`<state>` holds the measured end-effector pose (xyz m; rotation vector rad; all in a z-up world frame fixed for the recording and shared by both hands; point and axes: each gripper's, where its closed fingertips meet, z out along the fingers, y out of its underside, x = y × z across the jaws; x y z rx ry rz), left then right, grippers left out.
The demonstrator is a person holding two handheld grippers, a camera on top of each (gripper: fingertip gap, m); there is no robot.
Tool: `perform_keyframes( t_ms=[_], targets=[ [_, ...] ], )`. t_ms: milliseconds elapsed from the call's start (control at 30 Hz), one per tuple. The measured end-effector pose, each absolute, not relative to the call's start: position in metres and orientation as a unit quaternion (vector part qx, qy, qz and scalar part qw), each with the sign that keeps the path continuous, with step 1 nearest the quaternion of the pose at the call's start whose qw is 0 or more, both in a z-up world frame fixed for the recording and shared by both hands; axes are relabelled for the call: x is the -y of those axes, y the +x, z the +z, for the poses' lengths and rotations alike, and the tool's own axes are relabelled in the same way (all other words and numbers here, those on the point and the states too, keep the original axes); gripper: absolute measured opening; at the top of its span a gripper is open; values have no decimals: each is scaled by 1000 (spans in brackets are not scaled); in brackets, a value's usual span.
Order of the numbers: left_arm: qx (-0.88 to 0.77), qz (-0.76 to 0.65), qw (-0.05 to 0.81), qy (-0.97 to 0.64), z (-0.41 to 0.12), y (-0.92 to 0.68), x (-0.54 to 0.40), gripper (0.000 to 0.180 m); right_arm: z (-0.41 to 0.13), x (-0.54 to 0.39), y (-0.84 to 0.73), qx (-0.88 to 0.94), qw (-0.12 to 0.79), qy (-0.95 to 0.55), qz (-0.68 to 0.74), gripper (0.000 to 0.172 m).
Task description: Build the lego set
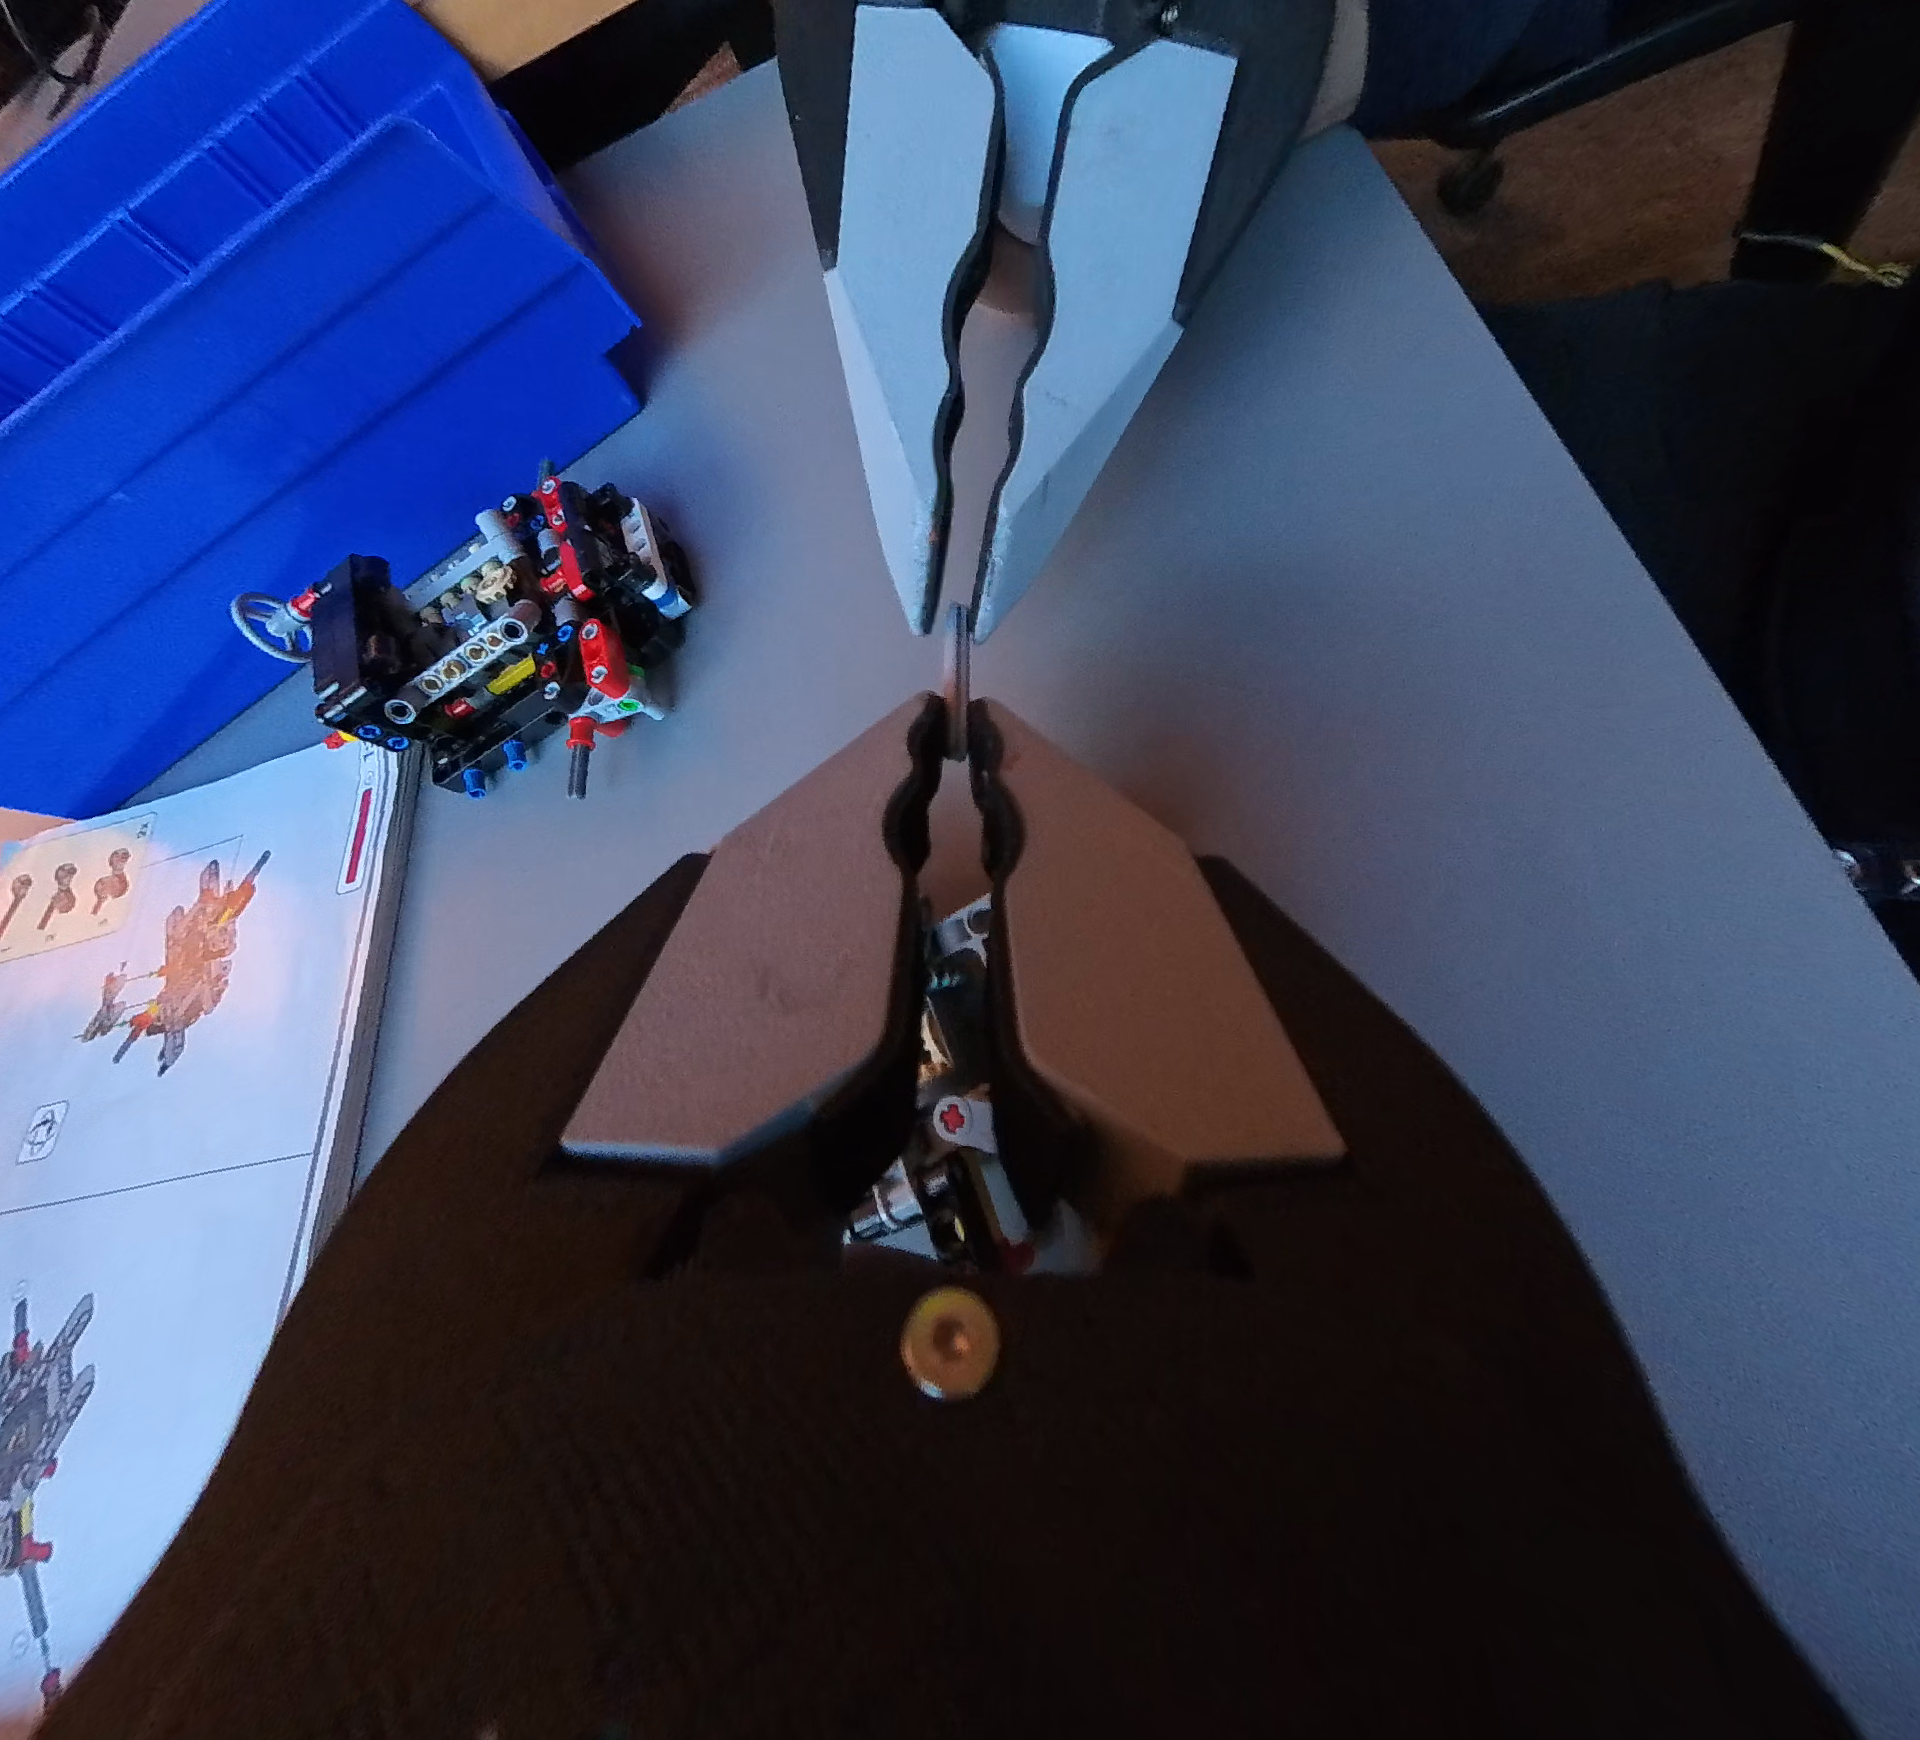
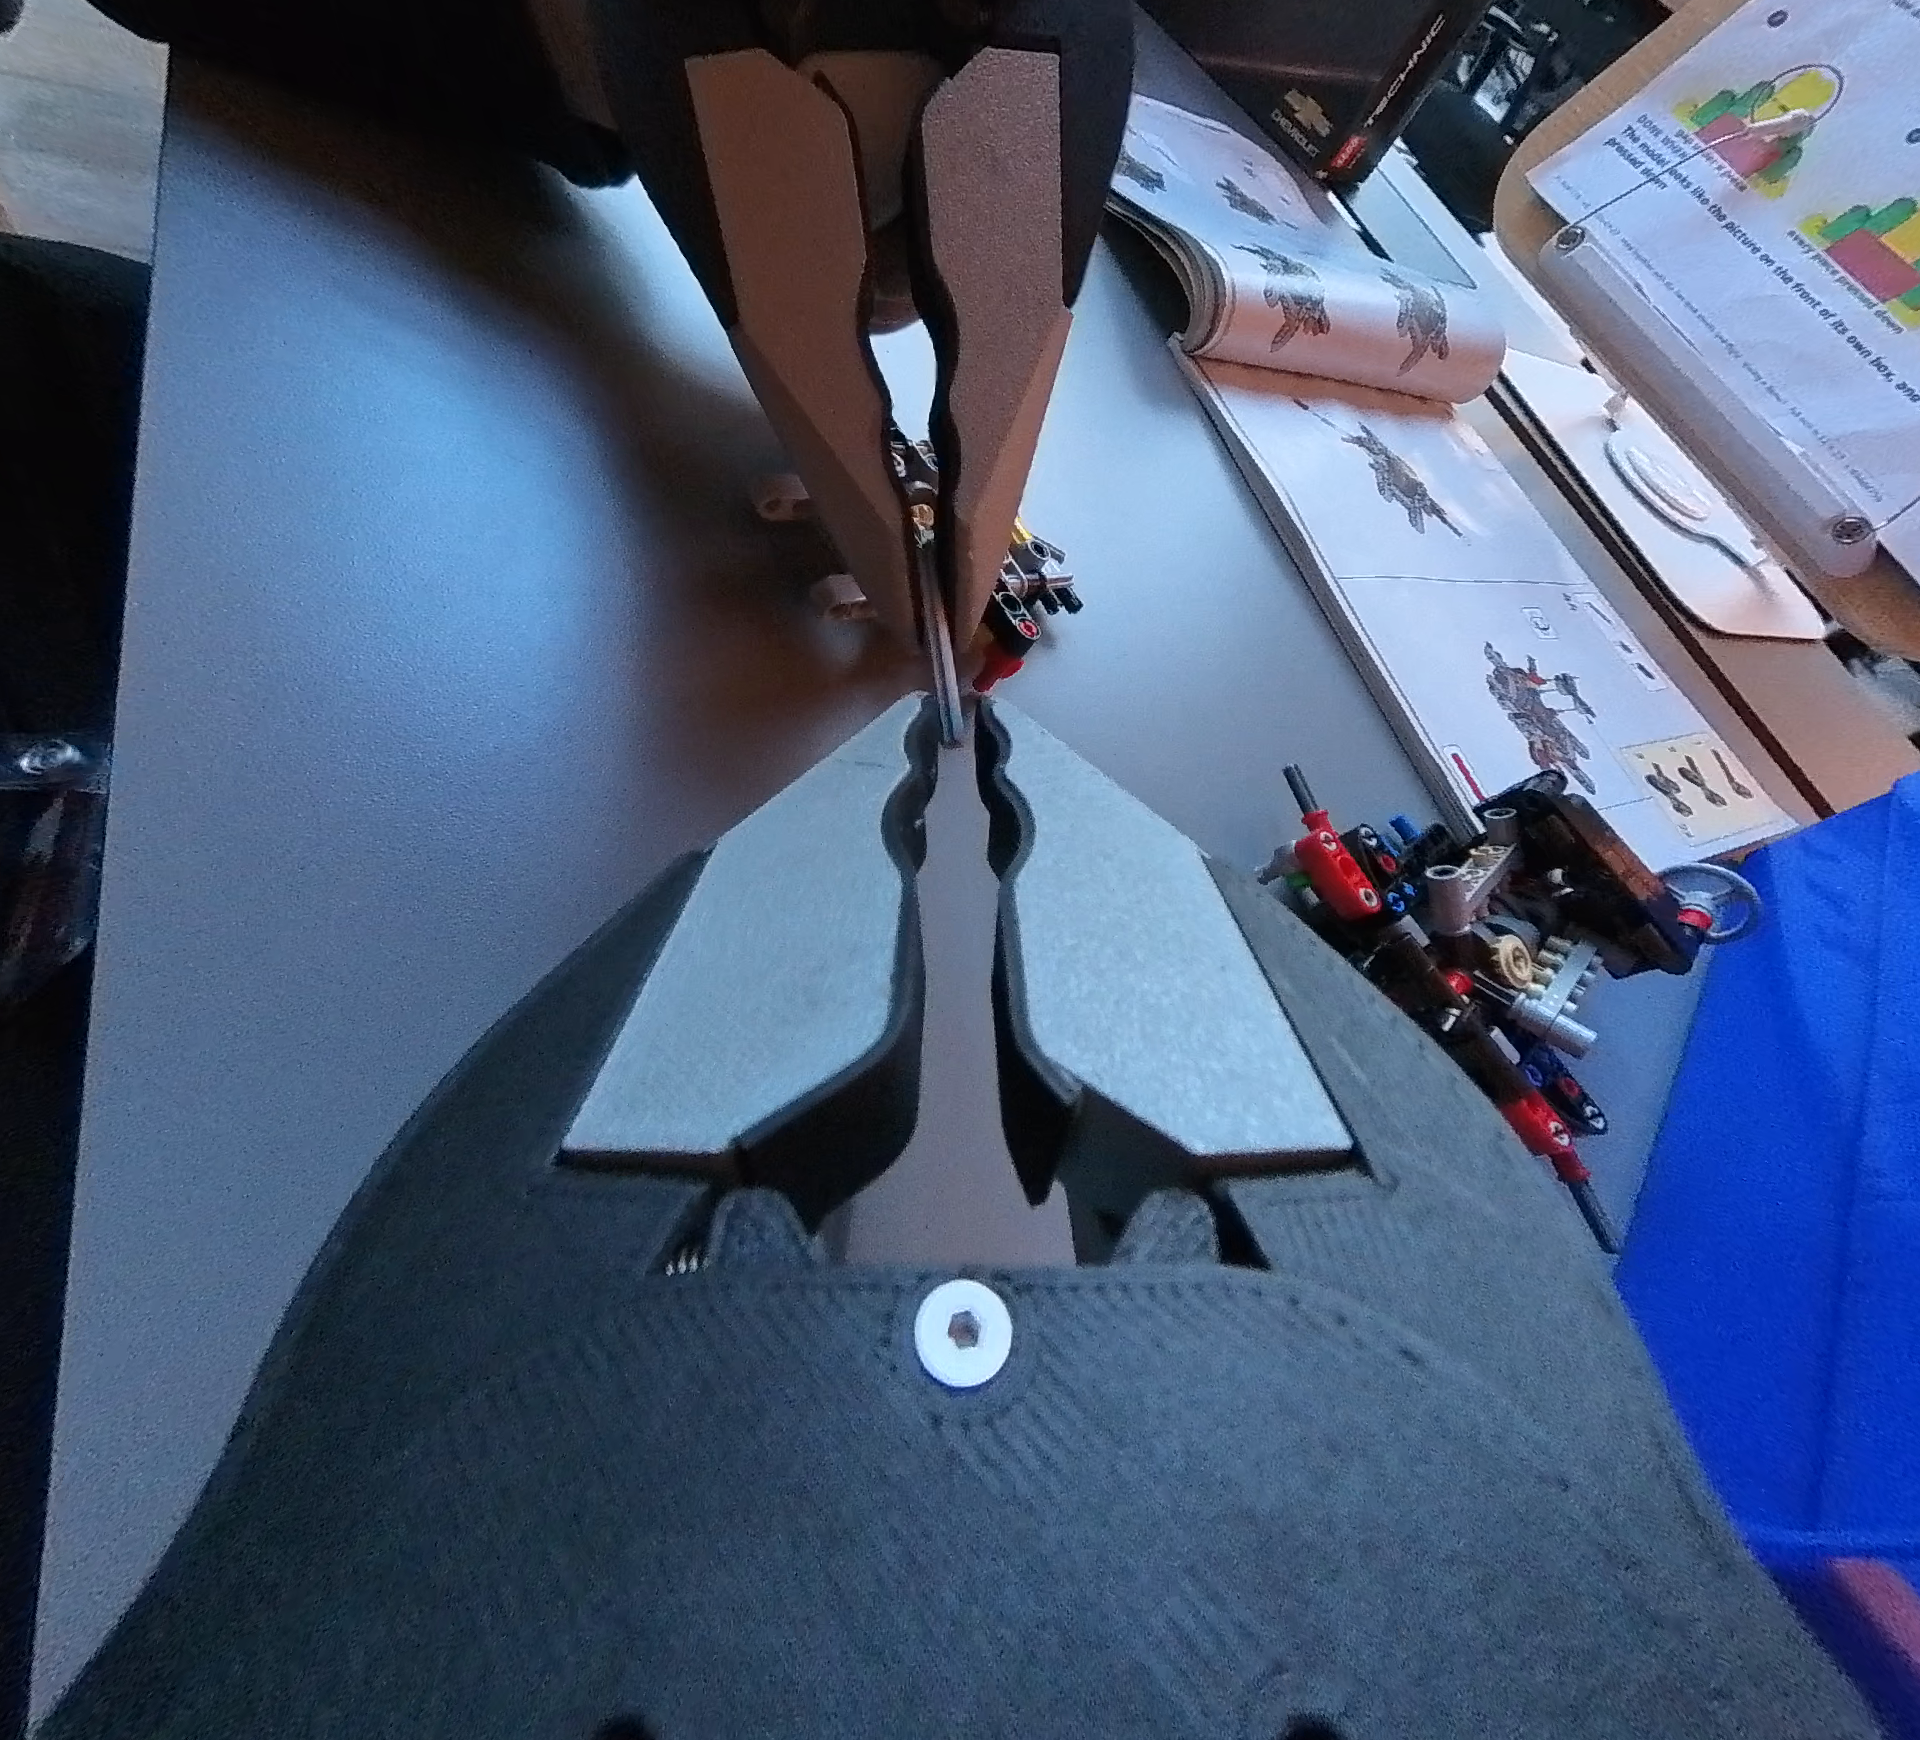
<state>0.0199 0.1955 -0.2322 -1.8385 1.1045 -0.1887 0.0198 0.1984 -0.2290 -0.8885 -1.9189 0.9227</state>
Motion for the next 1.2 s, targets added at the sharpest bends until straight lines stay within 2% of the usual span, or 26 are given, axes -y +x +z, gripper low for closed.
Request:
perform_keyframes(
  t_ms=[700,767,900,1067,1200],
  targets=[
    [-425,-108,495,-750,-223,23,-196,3,-224,-197,22,751,392,-355,395,2],
    [-401,-120,484,-769,-224,14,-199,15,-222,-202,21,744,396,-367,394,2],
    [-339,-154,437,-819,-235,-6,-203,24,-228,-211,19,745,387,-386,381,2],
    [-325,-115,381,-858,-256,-15,-207,23,-237,-221,14,768,388,-375,347,2],
    [-317,-94,356,-874,-262,-20,-208,24,-245,-229,5,795,346,-357,347,2]
  ],
)
